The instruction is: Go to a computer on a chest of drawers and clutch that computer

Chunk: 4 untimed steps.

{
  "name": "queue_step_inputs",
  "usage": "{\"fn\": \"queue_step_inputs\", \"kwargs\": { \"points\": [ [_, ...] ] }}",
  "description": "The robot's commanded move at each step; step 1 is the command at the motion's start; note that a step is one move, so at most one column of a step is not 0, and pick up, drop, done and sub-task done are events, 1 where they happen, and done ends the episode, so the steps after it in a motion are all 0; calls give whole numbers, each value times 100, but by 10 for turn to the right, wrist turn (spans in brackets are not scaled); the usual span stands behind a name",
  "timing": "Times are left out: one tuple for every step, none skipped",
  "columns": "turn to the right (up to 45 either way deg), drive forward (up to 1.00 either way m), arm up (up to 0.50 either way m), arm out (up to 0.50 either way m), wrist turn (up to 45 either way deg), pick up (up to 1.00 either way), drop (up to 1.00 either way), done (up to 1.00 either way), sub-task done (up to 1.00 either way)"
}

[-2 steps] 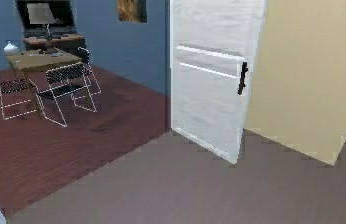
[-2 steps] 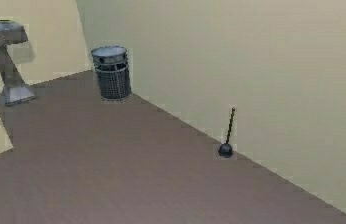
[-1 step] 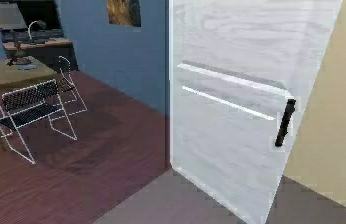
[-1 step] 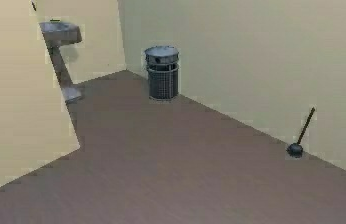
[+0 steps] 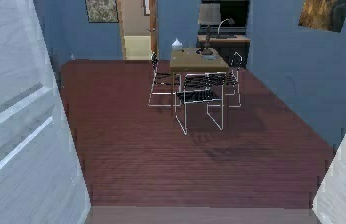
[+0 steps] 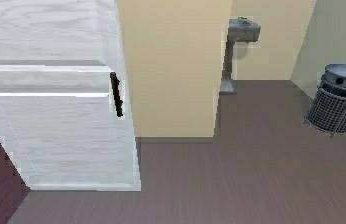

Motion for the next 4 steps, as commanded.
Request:
{"fn": "queue_step_inputs", "kwargs": {
  "points": [
    [-30,0,0,0,0,0,0,0,0],
    [450,0,0,0,0,0,0,0,0],
    [450,0,0,0,0,0,0,0,0],
    [30,0,0,0,0,0,0,0,0]
  ]
}}
